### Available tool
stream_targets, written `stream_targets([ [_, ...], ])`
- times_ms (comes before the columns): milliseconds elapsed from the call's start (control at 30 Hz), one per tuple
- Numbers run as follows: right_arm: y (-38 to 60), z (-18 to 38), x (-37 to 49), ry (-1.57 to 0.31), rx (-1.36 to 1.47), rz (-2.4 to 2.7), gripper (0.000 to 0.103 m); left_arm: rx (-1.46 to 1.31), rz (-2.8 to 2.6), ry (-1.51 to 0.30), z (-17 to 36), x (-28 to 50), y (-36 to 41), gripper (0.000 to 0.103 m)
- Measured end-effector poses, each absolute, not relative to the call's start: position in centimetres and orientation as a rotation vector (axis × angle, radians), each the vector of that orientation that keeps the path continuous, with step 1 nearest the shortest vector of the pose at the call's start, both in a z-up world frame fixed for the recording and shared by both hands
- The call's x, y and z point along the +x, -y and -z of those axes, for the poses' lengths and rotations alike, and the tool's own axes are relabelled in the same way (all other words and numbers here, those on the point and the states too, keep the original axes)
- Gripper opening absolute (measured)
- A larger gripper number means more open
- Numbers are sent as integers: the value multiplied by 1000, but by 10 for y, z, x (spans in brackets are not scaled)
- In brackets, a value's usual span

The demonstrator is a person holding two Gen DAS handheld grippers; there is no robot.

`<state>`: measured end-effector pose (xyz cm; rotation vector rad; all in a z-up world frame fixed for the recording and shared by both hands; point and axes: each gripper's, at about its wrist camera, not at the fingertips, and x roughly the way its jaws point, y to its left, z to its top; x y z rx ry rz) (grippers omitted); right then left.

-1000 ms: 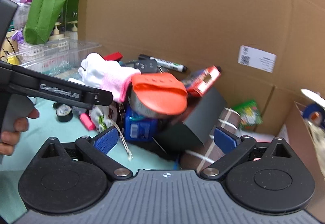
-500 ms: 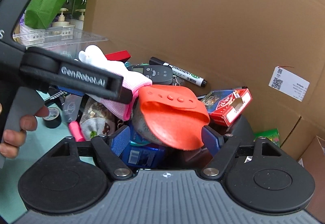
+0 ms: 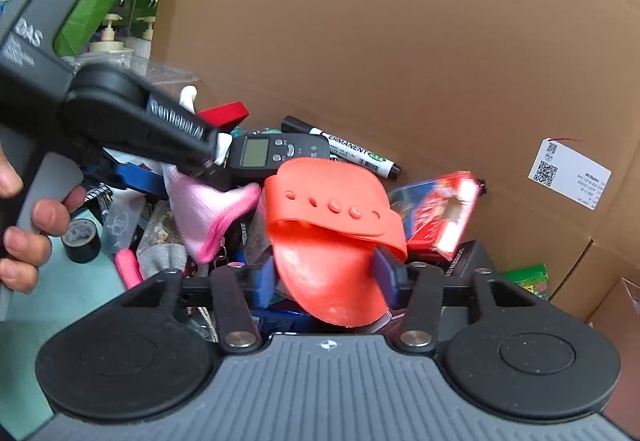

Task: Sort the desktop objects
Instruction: 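Close left gripper on the white glove while right gripper grasps the orange brush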

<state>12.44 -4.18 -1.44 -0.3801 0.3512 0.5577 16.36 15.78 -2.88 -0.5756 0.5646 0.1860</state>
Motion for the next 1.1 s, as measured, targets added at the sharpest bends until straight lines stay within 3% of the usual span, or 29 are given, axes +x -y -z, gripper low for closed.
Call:
stream_targets([
  [33, 43, 13, 122, -341, -378, -558, 43, -565, -189, -566, 28, 162, -158, 35],
  [67, 44, 11, 119, -330, -375, -555, 40, -566, -181, -564, 28, 159, -158, 8],
  [100, 45, 9, 116, -319, -371, -549, 33, -587, -143, -561, 29, 156, -161, 7],
  [233, 51, -1, 108, -290, -341, -519, 14, -553, -96, -563, 25, 143, -152, 4],
  [433, 80, -10, 99, -307, -240, -508, 7, -508, -13, -551, 11, 117, -127, 4],
  [1100, 198, -30, 3, -302, -36, -449, 7, -388, 262, -584, -10, 60, 9, 4],
])
